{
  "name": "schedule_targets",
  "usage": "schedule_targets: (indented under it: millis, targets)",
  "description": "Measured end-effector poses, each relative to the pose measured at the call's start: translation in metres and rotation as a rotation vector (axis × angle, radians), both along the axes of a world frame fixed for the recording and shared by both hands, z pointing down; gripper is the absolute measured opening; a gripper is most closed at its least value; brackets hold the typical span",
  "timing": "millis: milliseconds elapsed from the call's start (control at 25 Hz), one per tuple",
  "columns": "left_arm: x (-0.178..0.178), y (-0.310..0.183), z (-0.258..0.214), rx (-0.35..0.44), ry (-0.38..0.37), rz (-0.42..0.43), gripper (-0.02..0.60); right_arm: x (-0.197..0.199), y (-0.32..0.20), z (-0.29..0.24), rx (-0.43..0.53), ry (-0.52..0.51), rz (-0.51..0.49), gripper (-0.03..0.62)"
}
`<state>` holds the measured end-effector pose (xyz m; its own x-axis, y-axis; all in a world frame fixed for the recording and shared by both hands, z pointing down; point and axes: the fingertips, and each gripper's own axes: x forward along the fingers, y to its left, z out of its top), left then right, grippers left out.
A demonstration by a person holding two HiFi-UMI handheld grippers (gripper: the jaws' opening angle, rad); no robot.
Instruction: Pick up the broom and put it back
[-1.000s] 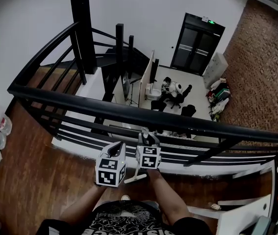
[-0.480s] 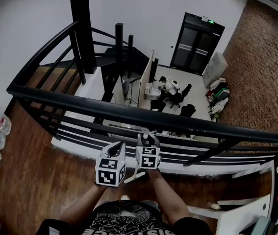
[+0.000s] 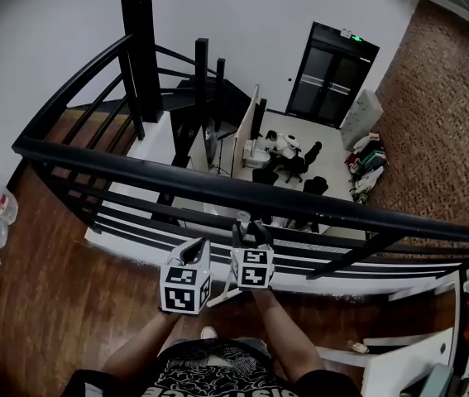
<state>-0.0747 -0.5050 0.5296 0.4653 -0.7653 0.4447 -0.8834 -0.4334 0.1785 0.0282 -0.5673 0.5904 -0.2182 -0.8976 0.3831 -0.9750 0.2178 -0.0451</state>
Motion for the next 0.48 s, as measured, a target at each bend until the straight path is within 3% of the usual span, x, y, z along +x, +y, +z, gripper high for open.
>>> schedule_targets:
  millis: [480]
  targets:
    - [0.011, 0.049, -0.013, 0.044, 0.031, -0.023, 0.005, -0.001, 0.073, -0.058, 0.105, 0.005, -0.025, 0.152]
